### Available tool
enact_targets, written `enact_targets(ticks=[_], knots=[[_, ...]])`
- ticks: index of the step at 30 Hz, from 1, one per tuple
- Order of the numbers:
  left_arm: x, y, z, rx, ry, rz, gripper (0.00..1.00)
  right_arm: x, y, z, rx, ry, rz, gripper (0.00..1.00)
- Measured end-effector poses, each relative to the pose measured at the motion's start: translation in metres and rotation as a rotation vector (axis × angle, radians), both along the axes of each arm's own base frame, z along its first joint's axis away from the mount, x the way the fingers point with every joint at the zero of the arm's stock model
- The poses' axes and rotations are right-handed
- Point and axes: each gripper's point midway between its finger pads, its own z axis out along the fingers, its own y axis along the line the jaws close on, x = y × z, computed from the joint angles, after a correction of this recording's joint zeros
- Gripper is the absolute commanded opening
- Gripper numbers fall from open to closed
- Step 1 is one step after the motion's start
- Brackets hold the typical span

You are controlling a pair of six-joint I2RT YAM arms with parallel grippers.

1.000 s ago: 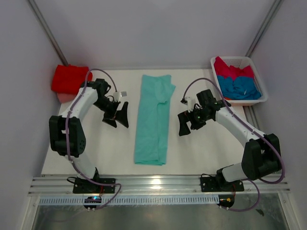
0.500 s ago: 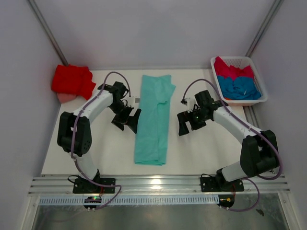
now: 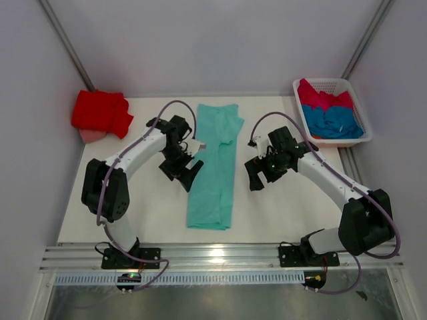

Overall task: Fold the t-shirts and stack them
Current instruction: Fold the tshirt

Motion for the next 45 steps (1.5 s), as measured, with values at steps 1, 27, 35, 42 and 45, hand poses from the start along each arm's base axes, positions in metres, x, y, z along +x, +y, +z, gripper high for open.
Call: enact_targets(ticks=[1, 27, 35, 42, 45], knots=[[-0.006, 0.000, 0.000, 0.010, -0.004, -0.025, 0.97, 0.005, -0.003, 0.003, -0.021, -0.027, -0.006, 0.99], [-0.061, -0.020, 0.027, 0.030, -0.480, -0.578, 0.99, 0.190, -0.083, 0.122, -0.344, -0.549, -0.372, 0.99], [-0.054, -0.031, 0.003, 0.022, -0.482, -0.627, 0.99, 0.194, -0.113, 0.112, -0.429, -0.533, -0.363, 0.99], [-0.061, -0.054, -0.006, -0.005, -0.479, -0.671, 0.98, 0.197, -0.156, 0.114, -0.481, -0.525, -0.440, 0.99], [-0.066, -0.057, -0.007, -0.002, -0.478, -0.678, 0.98, 0.191, -0.154, 0.102, -0.474, -0.491, -0.419, 0.99]])
